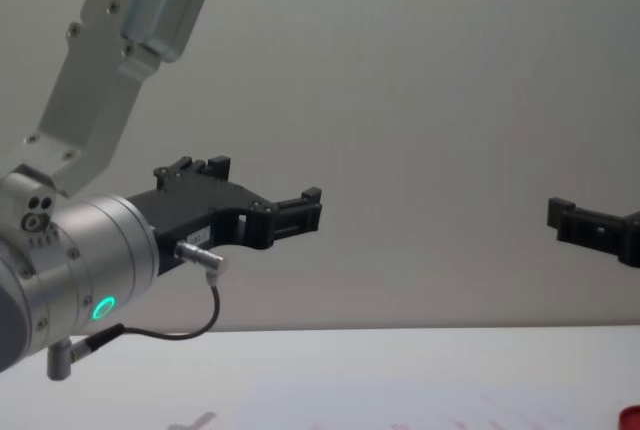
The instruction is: Use the one hand to pick up the stamp and affix it onto the A4 paper.
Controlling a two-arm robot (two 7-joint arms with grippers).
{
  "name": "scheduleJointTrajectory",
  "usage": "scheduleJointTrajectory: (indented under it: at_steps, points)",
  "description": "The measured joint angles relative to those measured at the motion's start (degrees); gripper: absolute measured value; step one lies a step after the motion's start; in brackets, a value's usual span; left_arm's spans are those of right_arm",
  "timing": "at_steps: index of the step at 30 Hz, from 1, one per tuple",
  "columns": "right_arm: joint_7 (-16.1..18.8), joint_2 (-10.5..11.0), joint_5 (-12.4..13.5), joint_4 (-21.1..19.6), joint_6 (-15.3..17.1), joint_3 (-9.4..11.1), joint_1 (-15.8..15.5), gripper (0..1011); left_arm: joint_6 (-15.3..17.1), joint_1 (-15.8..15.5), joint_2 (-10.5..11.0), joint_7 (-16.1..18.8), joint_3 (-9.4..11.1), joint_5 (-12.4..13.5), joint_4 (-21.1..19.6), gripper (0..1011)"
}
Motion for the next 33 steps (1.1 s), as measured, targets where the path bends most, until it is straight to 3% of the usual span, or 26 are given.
scheduleJointTrajectory:
  at_steps: [33]
  points:
    - [0.97, -0.02, 0.22, 0.41, 0.26, 0.2, 0.44, 1001, 0.0, 0.0, 0.0, 0.0, 0.0, 0.0, 0.0, 1001]
